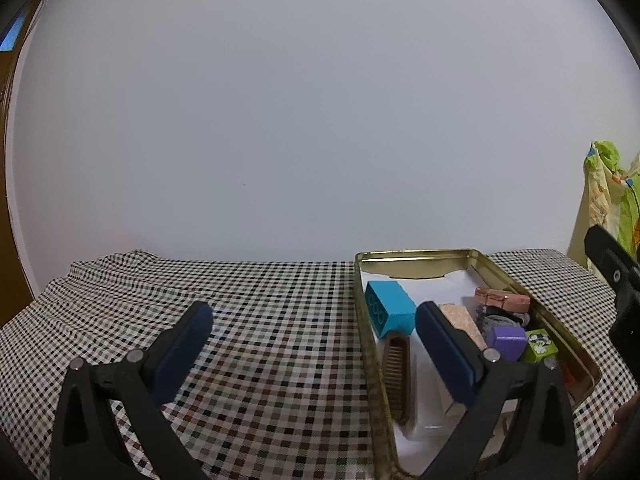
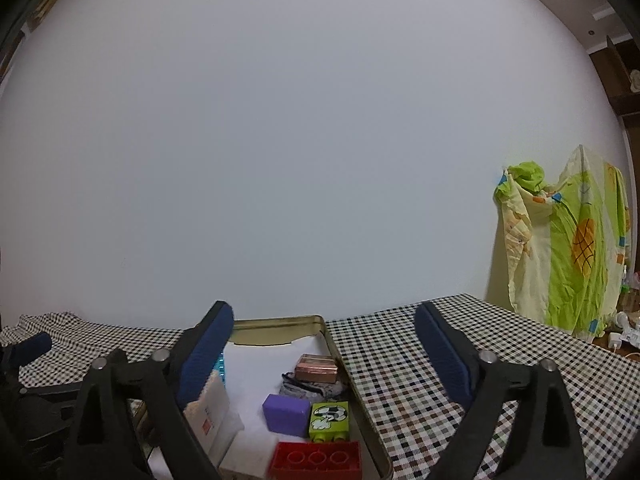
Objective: Organize rigid objects
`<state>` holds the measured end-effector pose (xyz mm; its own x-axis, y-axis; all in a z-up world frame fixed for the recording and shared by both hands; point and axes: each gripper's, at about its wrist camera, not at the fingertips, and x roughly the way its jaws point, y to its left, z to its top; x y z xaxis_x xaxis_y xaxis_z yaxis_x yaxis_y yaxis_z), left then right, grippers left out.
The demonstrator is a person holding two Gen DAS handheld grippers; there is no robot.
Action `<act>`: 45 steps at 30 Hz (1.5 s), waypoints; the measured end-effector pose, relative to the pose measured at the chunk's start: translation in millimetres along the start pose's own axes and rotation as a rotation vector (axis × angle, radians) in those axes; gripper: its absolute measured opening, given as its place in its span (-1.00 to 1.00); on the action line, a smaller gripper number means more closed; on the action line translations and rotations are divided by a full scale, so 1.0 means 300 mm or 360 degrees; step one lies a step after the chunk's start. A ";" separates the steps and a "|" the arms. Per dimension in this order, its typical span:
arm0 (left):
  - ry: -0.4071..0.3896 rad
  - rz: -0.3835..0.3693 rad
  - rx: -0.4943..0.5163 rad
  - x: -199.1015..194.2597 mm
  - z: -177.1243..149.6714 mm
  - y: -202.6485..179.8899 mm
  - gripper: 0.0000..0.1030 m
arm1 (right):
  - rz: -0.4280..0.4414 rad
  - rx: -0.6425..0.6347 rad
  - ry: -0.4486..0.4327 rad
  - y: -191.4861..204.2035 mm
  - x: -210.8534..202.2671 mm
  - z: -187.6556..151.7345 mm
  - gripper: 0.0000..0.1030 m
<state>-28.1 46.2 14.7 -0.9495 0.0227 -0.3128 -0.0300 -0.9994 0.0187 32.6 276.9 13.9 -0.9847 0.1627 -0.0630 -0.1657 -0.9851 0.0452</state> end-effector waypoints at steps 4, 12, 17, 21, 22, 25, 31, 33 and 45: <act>0.0002 -0.0004 0.0017 -0.012 -0.004 -0.002 0.99 | -0.0001 0.0001 -0.0038 0.003 -0.033 -0.001 0.87; 0.0008 0.0002 0.0003 -0.020 -0.008 0.007 0.99 | 0.0006 0.0022 -0.0029 0.014 -0.059 -0.006 0.89; 0.0006 0.0000 -0.0003 -0.023 -0.009 0.010 0.99 | 0.0006 0.0027 -0.0026 0.013 -0.064 -0.006 0.90; -0.0001 -0.0015 -0.0007 -0.032 -0.012 0.012 0.99 | -0.0018 0.0086 -0.0025 -0.008 -0.075 -0.008 0.90; -0.0006 -0.0016 0.0000 -0.035 -0.013 0.009 0.99 | -0.0014 0.0098 -0.0024 -0.012 -0.078 -0.009 0.90; -0.0018 -0.0016 0.0012 -0.039 -0.011 0.004 0.99 | -0.0002 0.0091 -0.0029 -0.007 -0.083 -0.009 0.91; -0.0004 -0.0002 0.0005 -0.030 -0.009 0.003 0.99 | 0.0030 0.0029 -0.0050 0.018 -0.098 -0.013 0.91; -0.0002 0.0002 0.0004 -0.030 -0.009 0.004 0.99 | 0.0034 0.0017 -0.0041 0.019 -0.098 -0.015 0.91; -0.0020 -0.0001 0.0053 -0.039 -0.005 -0.028 0.99 | 0.0031 0.0012 -0.0013 0.026 -0.087 -0.013 0.91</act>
<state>-16.1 54.3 16.7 -0.9533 0.0237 -0.3010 -0.0407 -0.9979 0.0504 57.3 264.9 11.9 -0.9881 0.1439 -0.0538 -0.1468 -0.9877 0.0541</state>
